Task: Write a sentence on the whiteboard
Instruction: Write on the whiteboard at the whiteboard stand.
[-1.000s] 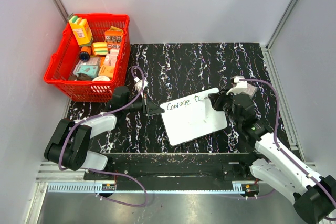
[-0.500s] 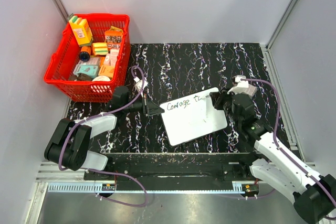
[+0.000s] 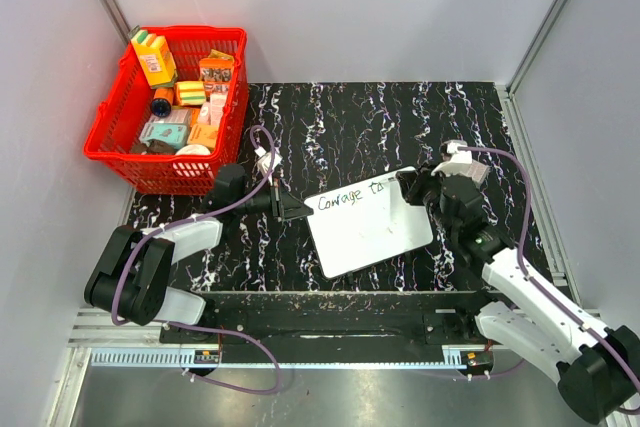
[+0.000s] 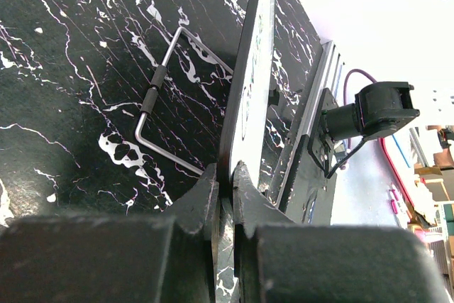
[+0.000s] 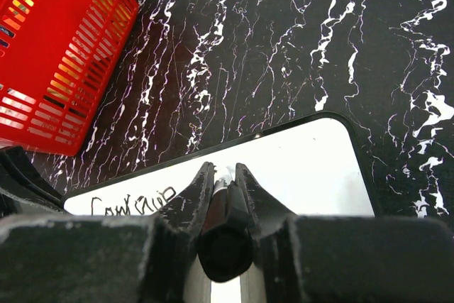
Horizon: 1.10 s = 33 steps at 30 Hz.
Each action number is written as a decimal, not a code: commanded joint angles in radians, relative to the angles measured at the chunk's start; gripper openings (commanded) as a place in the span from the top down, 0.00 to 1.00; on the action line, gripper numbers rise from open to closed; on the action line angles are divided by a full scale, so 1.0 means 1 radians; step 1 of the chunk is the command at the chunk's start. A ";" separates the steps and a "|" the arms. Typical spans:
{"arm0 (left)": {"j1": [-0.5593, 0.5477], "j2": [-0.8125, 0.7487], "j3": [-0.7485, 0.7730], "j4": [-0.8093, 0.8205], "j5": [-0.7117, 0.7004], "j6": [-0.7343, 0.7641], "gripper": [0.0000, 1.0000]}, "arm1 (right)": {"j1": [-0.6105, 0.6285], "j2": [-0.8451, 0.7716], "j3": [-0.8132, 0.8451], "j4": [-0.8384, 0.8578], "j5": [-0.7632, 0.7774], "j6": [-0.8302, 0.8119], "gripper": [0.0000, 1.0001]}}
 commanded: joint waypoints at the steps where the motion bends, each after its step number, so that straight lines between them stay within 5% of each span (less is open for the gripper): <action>1: -0.005 0.030 -0.001 -0.025 -0.078 0.153 1.00 | -0.003 -0.039 0.030 0.009 -0.021 0.006 1.00; 9: -0.005 0.026 -0.003 -0.025 -0.081 0.153 1.00 | -0.003 -0.165 0.017 -0.009 -0.083 0.011 1.00; 24: -0.005 0.024 -0.003 -0.026 -0.084 0.154 1.00 | -0.001 -0.156 0.029 -0.049 -0.162 -0.034 1.00; 33: -0.005 0.023 -0.001 -0.031 -0.087 0.156 1.00 | 0.166 -0.134 0.032 -0.049 -0.044 -0.064 1.00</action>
